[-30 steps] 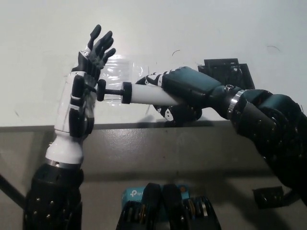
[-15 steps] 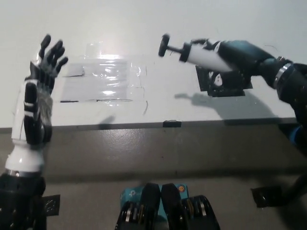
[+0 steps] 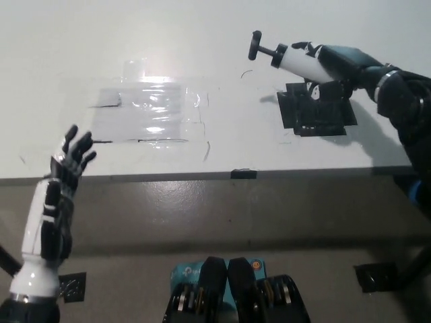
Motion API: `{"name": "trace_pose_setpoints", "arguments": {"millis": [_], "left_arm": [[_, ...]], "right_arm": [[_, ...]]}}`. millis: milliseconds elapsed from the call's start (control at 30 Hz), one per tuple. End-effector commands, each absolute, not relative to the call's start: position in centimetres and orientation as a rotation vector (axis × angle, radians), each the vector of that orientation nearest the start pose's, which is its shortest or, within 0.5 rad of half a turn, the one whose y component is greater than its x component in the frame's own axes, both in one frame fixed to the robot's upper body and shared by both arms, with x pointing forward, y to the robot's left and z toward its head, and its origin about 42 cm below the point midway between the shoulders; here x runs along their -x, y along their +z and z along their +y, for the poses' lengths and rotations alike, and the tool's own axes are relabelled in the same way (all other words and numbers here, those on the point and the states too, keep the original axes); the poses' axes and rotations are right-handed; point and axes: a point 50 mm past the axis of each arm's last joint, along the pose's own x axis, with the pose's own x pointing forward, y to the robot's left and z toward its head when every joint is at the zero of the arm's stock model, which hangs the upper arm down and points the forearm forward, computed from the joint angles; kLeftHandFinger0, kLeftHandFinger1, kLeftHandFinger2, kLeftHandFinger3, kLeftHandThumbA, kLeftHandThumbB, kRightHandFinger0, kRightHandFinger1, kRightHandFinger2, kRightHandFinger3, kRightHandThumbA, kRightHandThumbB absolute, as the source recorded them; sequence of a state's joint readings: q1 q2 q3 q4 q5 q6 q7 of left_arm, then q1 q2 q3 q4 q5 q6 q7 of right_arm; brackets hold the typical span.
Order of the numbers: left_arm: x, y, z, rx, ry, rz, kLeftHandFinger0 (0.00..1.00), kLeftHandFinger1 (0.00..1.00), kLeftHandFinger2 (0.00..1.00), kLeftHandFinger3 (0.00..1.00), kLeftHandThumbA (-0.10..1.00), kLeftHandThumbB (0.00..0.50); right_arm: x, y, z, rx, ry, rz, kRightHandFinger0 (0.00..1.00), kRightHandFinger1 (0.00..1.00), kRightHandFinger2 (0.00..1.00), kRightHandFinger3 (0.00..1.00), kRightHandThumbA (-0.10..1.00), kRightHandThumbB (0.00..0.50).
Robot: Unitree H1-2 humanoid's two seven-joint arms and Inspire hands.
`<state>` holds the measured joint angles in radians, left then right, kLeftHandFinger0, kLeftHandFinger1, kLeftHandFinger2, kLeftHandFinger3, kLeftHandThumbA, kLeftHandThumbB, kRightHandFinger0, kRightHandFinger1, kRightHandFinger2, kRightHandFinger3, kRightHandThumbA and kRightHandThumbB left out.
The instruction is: The robot uses right hand to pick up a small white air pumper and uses its left hand to compress it, and then puts it on the desk
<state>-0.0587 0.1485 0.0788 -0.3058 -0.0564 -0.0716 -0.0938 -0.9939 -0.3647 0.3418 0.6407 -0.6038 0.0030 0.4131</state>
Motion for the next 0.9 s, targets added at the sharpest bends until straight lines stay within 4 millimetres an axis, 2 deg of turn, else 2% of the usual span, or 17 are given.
{"name": "trace_pose_setpoints", "arguments": {"millis": [0,200,267,300,333,367,400,433,467,500,533,567,633,700,733,800,867], "left_arm": [[-28.2,20.1,26.5,-0.175,-0.084,-0.477,1.0,1.0,1.0,1.0,1.0,0.172],[-28.0,19.6,26.9,-0.186,-0.092,-0.453,1.0,1.0,1.0,1.0,1.0,0.192],[-27.9,19.5,26.8,-0.197,-0.091,-0.443,1.0,1.0,1.0,1.0,1.0,0.203],[-27.9,19.5,26.8,-0.199,-0.091,-0.443,1.0,1.0,1.0,1.0,1.0,0.197],[-27.9,19.5,26.8,-0.196,-0.092,-0.444,1.0,1.0,1.0,1.0,1.0,0.187],[-27.9,19.4,26.7,-0.191,-0.095,-0.443,1.0,1.0,1.0,1.0,1.0,0.185],[-27.9,19.5,26.7,-0.183,-0.097,-0.442,1.0,1.0,1.0,1.0,1.0,0.182],[-27.9,19.5,26.7,-0.182,-0.097,-0.443,1.0,1.0,1.0,1.0,1.0,0.182],[-27.9,19.5,26.6,-0.185,-0.094,-0.447,1.0,1.0,1.0,1.0,1.0,0.176],[-27.9,19.5,26.6,-0.185,-0.093,-0.447,1.0,1.0,1.0,1.0,1.0,0.176],[-27.9,19.5,26.7,-0.183,-0.092,-0.448,1.0,1.0,1.0,1.0,1.0,0.182],[-27.9,19.5,26.7,-0.183,-0.09,-0.447,1.0,1.0,1.0,1.0,1.0,0.181],[-27.8,19.5,26.7,-0.188,-0.083,-0.446,1.0,1.0,1.0,1.0,1.0,0.181],[-27.8,19.6,26.7,-0.186,-0.083,-0.446,1.0,1.0,1.0,1.0,1.0,0.184],[-27.8,19.5,26.7,-0.185,-0.082,-0.445,1.0,1.0,1.0,1.0,1.0,0.185],[-27.9,19.5,26.7,-0.172,-0.082,-0.446,1.0,1.0,1.0,1.0,1.0,0.189],[-27.9,19.5,26.8,-0.175,-0.079,-0.444,1.0,1.0,1.0,1.0,1.0,0.189]], "right_arm": [[-55.8,36.0,-19.4,1.312,0.353,-0.308,0.1,0.6,0.88,1.0,-0.1,0.152],[-56.8,34.4,-20.3,1.338,0.332,-0.269,0.13,0.64,0.93,1.0,-0.1,0.158],[-56.8,33.7,-20.3,1.365,0.345,-0.193,0.21,0.72,1.0,1.0,-0.1,0.152],[-56.8,33.6,-20.2,1.365,0.353,-0.173,0.28,0.78,1.0,1.0,-0.1,0.158],[-56.9,33.5,-20.2,1.364,0.362,-0.163,0.3,0.78,1.0,0.99,-0.1,0.155],[-56.9,33.1,-20.4,1.363,0.379,-0.146,0.29,0.74,1.0,0.88,-0.1,0.18],[-57.0,32.6,-20.7,1.376,0.39,-0.129,0.28,0.71,0.94,0.79,-0.1,0.196],[-57.0,32.6,-20.7,1.378,0.391,-0.127,0.26,0.69,0.92,0.75,-0.1,0.198],[-56.9,32.5,-20.8,1.39,0.403,-0.097,0.28,0.67,0.84,0.67,-0.06,0.216],[-56.9,32.5,-20.8,1.391,0.407,-0.087,0.27,0.64,0.8,0.62,-0.06,0.222],[-57.0,32.3,-21.0,1.39,0.422,-0.053,0.34,0.66,0.78,0.71,0.04,0.245],[-57.1,32.4,-21.0,1.391,0.431,-0.033,0.38,0.67,0.75,0.74,0.07,0.262],[-57.0,32.4,-21.2,1.403,0.451,0.005,0.63,0.8,0.82,0.87,0.15,0.27],[-57.0,32.5,-21.3,1.416,0.468,0.04,0.77,0.89,0.9,1.0,0.19,0.26],[-57.0,32.4,-21.2,1.416,0.471,0.045,0.79,0.89,0.9,1.0,0.2,0.261],[-56.9,32.5,-21.3,1.419,0.492,0.064,0.86,0.96,0.99,1.0,0.23,0.263],[-56.8,32.6,-21.2,1.42,0.519,0.092,0.96,1.0,1.0,1.0,0.32,0.274]]}}
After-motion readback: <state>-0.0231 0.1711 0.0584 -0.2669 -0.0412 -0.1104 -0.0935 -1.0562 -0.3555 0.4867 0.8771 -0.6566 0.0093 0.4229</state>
